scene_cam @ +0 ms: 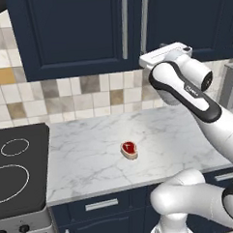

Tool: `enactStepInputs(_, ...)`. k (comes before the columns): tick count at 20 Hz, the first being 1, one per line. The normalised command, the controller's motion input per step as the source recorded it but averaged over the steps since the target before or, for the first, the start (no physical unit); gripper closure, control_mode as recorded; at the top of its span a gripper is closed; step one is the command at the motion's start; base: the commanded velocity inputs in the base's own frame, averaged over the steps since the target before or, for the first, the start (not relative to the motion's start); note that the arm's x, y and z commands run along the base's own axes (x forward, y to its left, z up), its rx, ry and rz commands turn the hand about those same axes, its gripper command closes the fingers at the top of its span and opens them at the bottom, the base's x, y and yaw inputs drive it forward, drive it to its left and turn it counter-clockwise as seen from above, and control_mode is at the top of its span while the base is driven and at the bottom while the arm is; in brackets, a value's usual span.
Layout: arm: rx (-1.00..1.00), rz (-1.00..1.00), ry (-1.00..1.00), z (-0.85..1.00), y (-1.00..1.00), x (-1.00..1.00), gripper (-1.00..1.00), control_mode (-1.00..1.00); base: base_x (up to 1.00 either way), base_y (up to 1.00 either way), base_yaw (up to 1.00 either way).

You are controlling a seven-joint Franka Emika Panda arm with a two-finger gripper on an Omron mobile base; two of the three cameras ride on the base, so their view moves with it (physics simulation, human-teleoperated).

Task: Retrieve the tupperware from the cabinet, then place the raw meat into the tupperware to avoid contamination.

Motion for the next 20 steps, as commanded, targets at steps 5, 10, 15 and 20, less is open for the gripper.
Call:
enactStepInputs(5, 0.0, 0.0, 0.0, -0.04, 0.0, 0.29, -1.0, -1.0, 0.0, 0.0, 0.0)
enactStepInputs(10, 0.0, 0.0, 0.0, -0.06, 0.0, 0.31, -1.0, -1.0, 0.0, 0.0, 0.0)
enactStepInputs(15, 0.0, 0.0, 0.0, -0.05, 0.0, 0.3, -1.0, -1.0, 0.0, 0.0, 0.0)
enactStepInputs(20, 0.0, 0.0, 0.0, -0.05, 0.0, 0.32, -1.0, -1.0, 0.0, 0.0, 0.0)
